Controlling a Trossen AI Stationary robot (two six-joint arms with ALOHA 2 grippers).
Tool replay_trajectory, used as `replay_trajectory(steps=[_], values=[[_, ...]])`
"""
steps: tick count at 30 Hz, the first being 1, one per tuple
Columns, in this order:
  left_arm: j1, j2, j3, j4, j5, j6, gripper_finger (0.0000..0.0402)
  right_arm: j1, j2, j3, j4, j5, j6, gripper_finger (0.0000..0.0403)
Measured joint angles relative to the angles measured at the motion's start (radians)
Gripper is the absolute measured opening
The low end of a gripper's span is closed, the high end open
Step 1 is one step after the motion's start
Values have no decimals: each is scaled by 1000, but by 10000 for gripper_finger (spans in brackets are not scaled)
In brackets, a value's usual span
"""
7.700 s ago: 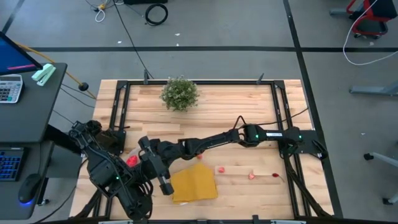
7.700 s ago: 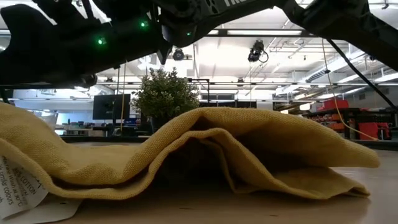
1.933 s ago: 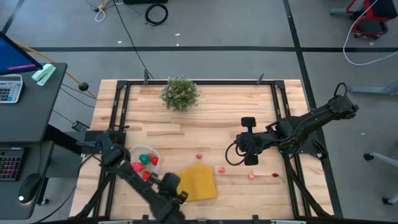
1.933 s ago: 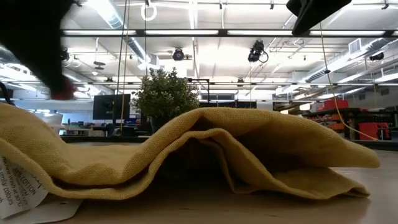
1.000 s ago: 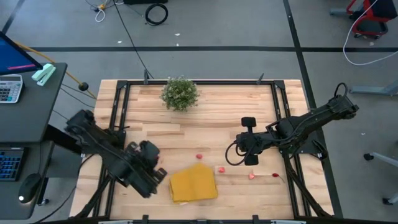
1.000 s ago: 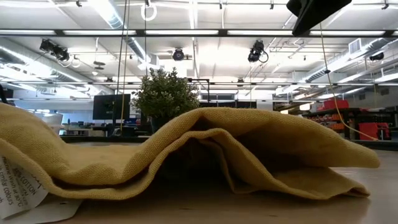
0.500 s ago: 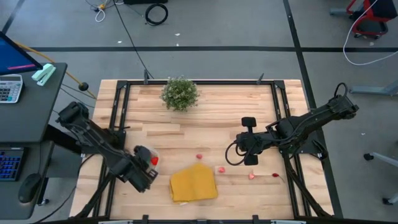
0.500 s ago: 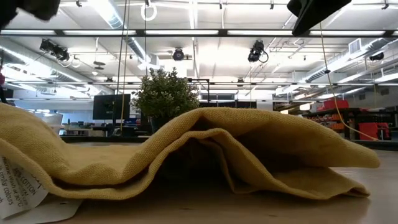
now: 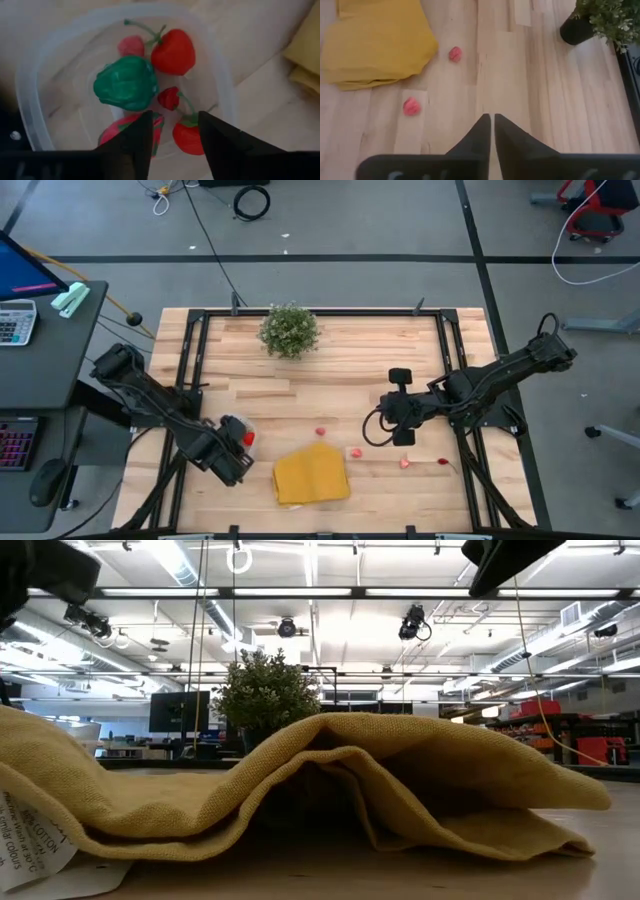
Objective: Pick and placing Produce into tupperware
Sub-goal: Put the peach into the transparent bin
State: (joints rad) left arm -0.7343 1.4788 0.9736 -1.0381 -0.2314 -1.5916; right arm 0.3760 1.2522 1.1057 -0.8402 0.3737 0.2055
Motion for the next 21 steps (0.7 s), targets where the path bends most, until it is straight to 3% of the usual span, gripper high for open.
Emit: replay_trajectory(steps=[7,12,21], values=[[44,0,145,-186,-16,86,174,-8,4,0,0,-5,9,101],[68,0,276,-305,-155,110,157,-7,53,-8,16,-102,60,149],[71,0,391,-312,-430,252,134,45,189,-231,432,-121,98,186]])
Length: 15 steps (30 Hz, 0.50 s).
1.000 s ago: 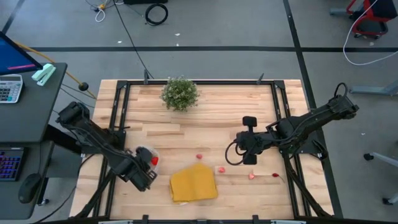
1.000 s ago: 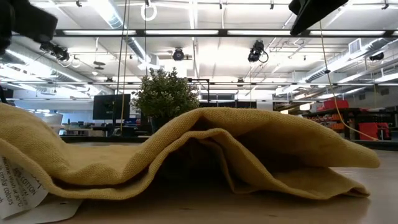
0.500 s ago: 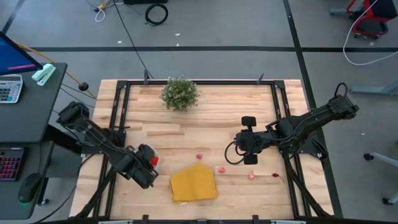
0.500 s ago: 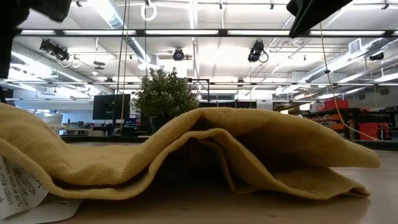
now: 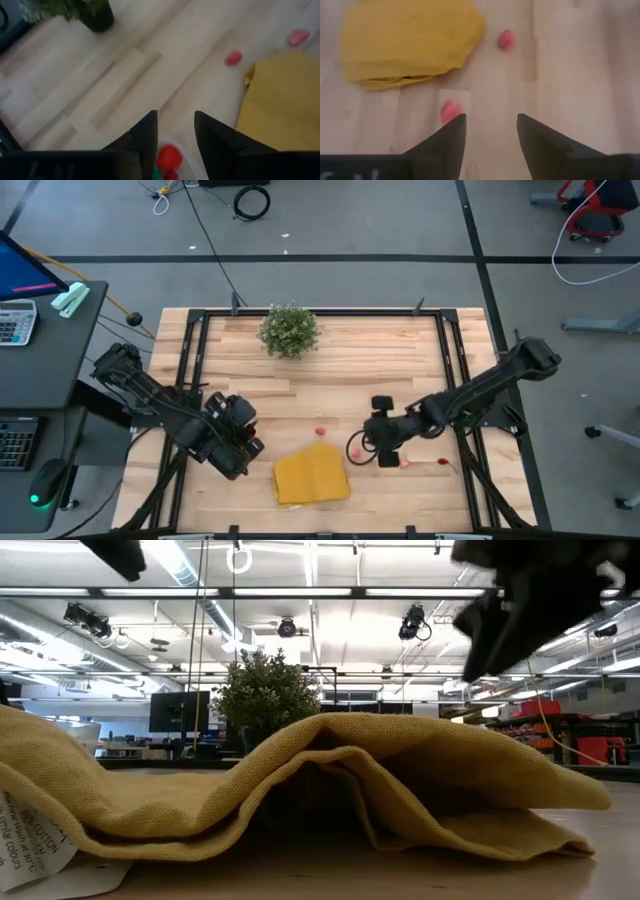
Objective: Pick and placing Produce into tupperware
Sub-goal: Put the peach into the transparent bin
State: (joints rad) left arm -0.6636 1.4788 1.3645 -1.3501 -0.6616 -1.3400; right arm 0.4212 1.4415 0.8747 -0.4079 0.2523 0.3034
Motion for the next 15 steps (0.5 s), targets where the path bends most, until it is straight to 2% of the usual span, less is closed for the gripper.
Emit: replay_trajectory(steps=[4,9,15], values=[[0,0,0,-7,-35,1,134,3,62,-87,138,1,71,182],[0,0,0,-2,-119,-9,131,3,137,-133,259,34,81,175],[0,0,0,2,-131,10,123,4,200,-133,379,-82,127,174]])
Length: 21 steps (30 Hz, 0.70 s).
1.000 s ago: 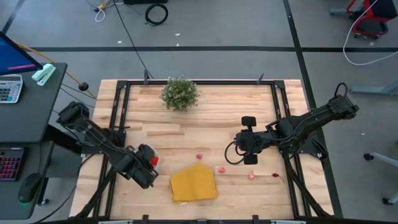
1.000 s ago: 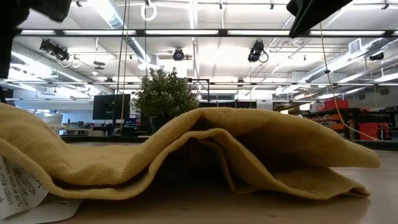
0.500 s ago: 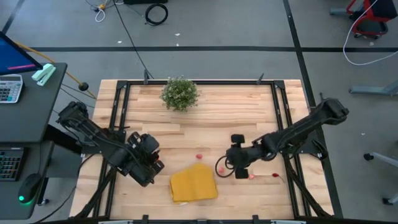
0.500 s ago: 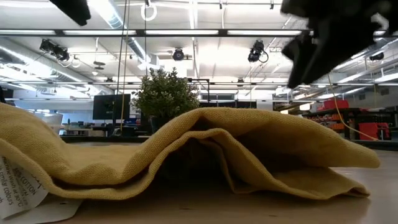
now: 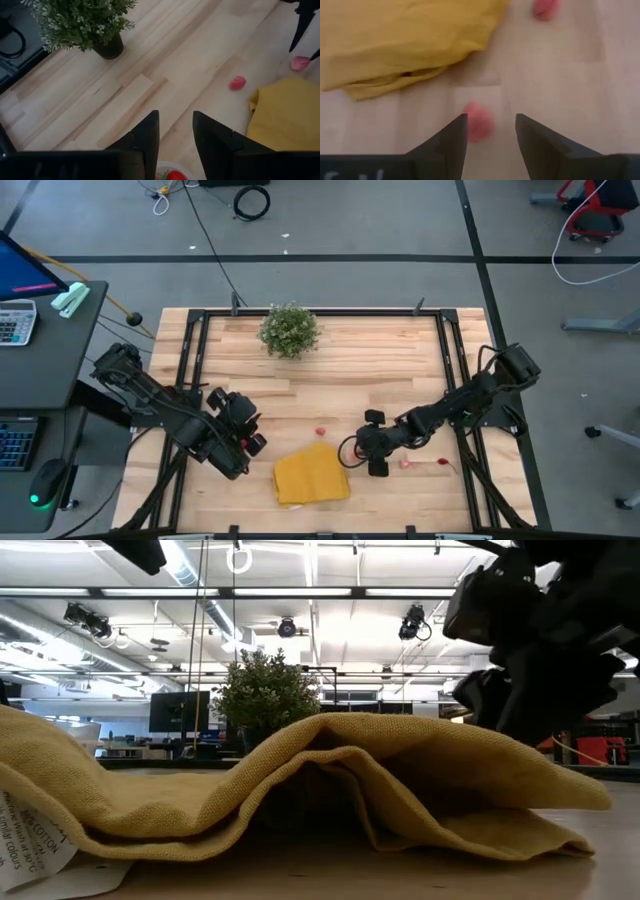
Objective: Pick and placing Produce into tupperware
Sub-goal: Put the peach into the transparent bin
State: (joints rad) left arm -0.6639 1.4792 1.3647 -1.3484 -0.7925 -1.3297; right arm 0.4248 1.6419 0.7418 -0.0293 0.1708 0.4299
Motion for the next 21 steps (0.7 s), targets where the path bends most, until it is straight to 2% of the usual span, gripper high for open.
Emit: replay_trajectory(steps=[8,13,21], values=[[0,0,0,3,0,2,122,11,66,0,21,-2,64,174],[0,0,0,3,0,7,116,14,100,3,37,32,62,174],[0,0,-1,5,0,7,113,11,76,0,70,48,33,173]])
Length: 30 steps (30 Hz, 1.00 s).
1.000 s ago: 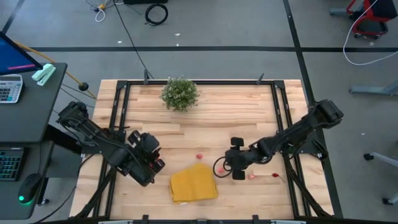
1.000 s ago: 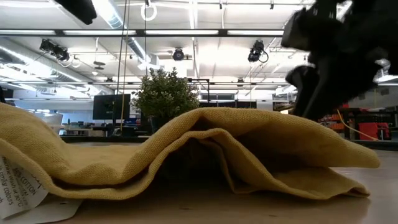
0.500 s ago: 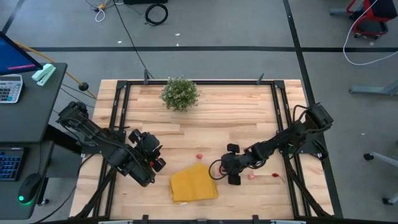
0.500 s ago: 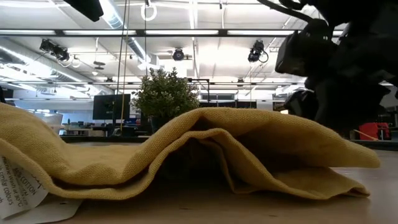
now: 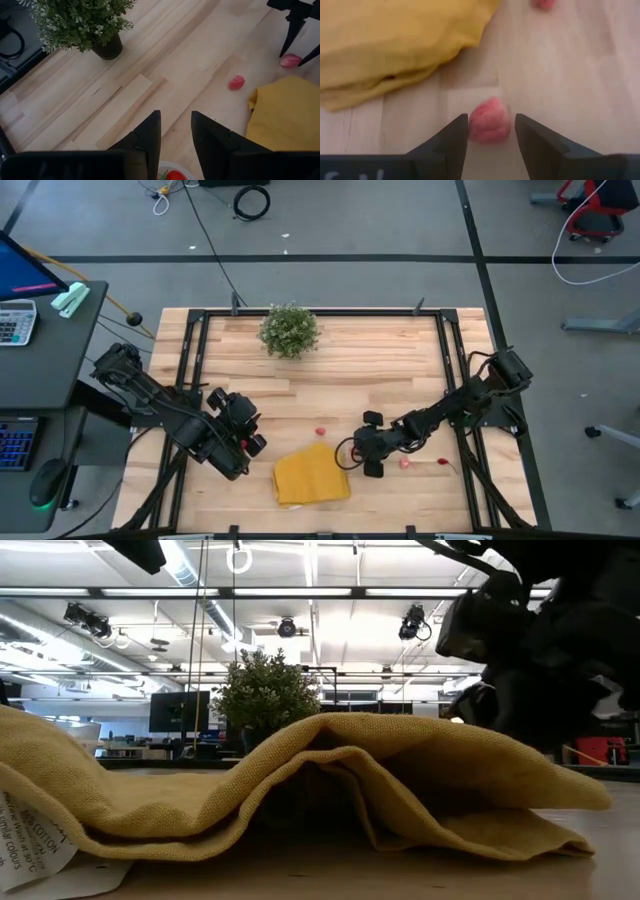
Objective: Pick and placing Produce into tupperware
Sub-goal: Put the peach into the transparent bin
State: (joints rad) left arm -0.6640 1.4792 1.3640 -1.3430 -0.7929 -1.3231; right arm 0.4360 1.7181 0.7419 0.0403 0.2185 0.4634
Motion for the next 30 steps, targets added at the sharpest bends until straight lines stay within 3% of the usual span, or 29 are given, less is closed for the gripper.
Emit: replay_trajectory(steps=[5,16,24,28,30], values=[[0,0,0,2,0,0,112,-3,10,0,-5,-2,-1,154],[0,0,0,8,0,1,113,-3,11,18,-2,-4,-23,64],[0,0,0,8,-21,3,108,-50,11,181,17,55,-222,65],[0,0,0,8,-58,3,107,-100,17,271,169,50,-365,65],[0,0,0,8,-67,3,107,-131,26,310,265,-18,-413,65]])
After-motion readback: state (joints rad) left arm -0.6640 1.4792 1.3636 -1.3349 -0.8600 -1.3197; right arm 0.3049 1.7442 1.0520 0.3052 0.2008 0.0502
